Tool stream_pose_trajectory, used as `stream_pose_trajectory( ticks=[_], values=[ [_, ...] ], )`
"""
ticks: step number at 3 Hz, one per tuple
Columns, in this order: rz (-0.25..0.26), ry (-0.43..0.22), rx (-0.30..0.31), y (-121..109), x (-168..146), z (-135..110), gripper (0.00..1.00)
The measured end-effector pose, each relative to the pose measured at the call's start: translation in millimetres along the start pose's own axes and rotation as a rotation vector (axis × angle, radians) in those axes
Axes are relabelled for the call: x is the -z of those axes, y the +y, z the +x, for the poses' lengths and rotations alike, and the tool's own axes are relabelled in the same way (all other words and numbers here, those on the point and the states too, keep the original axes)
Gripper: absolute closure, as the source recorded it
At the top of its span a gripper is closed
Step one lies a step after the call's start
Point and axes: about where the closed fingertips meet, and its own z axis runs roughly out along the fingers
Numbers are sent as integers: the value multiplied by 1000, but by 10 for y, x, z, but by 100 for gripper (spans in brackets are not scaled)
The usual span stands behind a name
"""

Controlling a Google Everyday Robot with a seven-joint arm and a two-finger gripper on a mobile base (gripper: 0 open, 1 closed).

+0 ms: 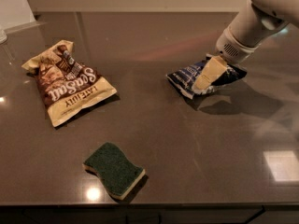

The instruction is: Pick blue chip bag

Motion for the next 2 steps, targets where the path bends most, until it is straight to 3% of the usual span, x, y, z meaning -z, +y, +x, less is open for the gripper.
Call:
stream_pose_trajectory(
  ticks=[2],
  values=[
    [-59, 30, -32, -17, -207, -18, 0]
  ],
)
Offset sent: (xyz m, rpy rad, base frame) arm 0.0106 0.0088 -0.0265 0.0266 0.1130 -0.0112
